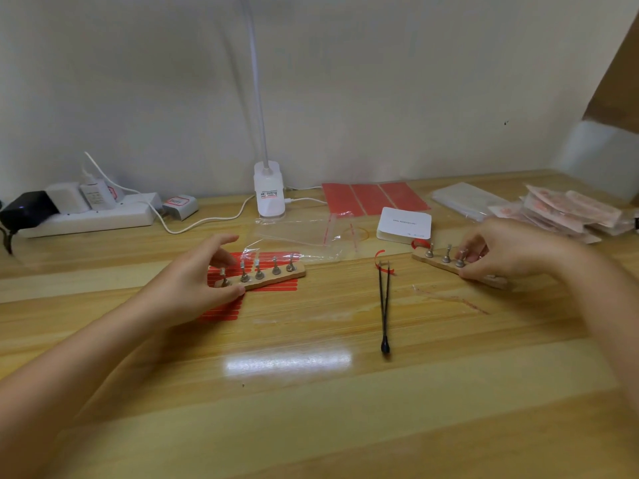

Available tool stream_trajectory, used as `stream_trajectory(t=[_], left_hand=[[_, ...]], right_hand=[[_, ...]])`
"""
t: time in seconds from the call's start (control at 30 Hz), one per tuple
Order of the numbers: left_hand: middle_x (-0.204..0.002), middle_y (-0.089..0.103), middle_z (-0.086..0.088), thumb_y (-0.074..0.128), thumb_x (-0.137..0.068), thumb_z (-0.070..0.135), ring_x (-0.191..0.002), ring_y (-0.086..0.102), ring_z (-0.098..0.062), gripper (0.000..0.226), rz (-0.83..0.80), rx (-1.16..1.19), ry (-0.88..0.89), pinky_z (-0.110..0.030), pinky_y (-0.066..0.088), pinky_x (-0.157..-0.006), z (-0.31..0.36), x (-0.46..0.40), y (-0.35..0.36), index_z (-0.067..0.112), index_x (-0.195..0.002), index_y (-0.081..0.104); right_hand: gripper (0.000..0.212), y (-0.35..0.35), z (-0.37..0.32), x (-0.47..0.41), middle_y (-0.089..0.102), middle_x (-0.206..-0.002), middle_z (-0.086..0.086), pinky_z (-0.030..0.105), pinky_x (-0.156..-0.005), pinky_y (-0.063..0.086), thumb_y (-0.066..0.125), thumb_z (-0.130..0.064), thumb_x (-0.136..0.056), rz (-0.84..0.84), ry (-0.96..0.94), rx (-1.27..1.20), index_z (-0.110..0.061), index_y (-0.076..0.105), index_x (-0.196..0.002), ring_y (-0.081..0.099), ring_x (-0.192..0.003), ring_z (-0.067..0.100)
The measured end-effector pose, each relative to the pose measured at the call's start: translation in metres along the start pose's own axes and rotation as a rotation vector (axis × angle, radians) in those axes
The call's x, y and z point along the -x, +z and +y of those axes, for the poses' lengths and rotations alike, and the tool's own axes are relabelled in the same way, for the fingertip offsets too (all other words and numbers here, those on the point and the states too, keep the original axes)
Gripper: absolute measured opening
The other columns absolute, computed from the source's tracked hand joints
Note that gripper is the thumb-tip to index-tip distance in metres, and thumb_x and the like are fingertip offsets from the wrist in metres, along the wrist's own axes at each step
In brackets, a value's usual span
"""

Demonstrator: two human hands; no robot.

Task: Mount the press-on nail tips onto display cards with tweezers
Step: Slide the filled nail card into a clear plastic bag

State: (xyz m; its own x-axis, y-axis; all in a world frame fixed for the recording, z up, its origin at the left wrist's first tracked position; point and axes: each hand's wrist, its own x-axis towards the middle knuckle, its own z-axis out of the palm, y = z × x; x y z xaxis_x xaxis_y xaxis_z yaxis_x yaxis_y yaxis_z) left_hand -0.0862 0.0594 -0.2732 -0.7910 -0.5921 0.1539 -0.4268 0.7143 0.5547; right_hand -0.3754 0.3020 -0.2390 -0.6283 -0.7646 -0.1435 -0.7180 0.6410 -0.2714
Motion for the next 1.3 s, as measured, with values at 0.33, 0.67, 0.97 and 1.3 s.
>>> stream_trajectory(t=[0.33,0.67,0.97,1.3], left_hand=[[-0.092,0.055,0.015,0.070,-0.078,0.009,-0.095,0.056,-0.014,0.052,-0.003,-0.097,0.185,-0.034,0.047,-0.085,0.006,-0.003,-0.011,0.029,-0.120,0.047],[-0.091,0.055,0.023,0.071,-0.078,0.015,-0.083,0.058,-0.005,0.047,-0.085,-0.073,0.610,-0.015,0.045,-0.071,0.106,-0.008,0.021,0.023,-0.118,0.048],[-0.113,0.062,0.001,0.059,-0.088,0.010,-0.100,0.059,-0.019,0.043,-0.264,-0.048,0.699,-0.034,0.048,-0.082,0.200,-0.057,0.109,0.015,-0.124,0.037],[-0.117,0.060,0.001,0.057,-0.086,0.006,-0.108,0.054,-0.019,0.046,-0.359,-0.060,0.705,-0.029,0.042,-0.084,0.234,-0.082,0.155,0.017,-0.127,0.038]], right_hand=[[0.011,-0.024,-0.008,0.019,0.063,-0.080,-0.011,0.011,-0.061,0.040,0.074,-0.022,-0.076,0.024,-0.049,-0.096,-0.027,0.068,-0.083,0.056,-0.075,0.001],[0.016,-0.037,-0.027,0.034,0.064,-0.080,-0.014,0.010,-0.058,0.041,0.076,-0.029,-0.074,0.038,-0.150,-0.144,-0.031,0.068,-0.088,0.058,-0.072,-0.001],[0.015,-0.043,0.046,0.050,0.059,-0.082,-0.017,0.004,-0.058,0.039,0.074,-0.030,-0.077,0.016,0.057,-0.043,-0.029,0.064,-0.088,0.052,-0.075,-0.005],[0.017,-0.023,0.083,0.053,0.060,-0.087,-0.012,0.012,-0.061,0.041,0.071,-0.016,-0.078,-0.049,0.208,-0.147,-0.023,0.063,-0.092,0.055,-0.078,-0.001]])
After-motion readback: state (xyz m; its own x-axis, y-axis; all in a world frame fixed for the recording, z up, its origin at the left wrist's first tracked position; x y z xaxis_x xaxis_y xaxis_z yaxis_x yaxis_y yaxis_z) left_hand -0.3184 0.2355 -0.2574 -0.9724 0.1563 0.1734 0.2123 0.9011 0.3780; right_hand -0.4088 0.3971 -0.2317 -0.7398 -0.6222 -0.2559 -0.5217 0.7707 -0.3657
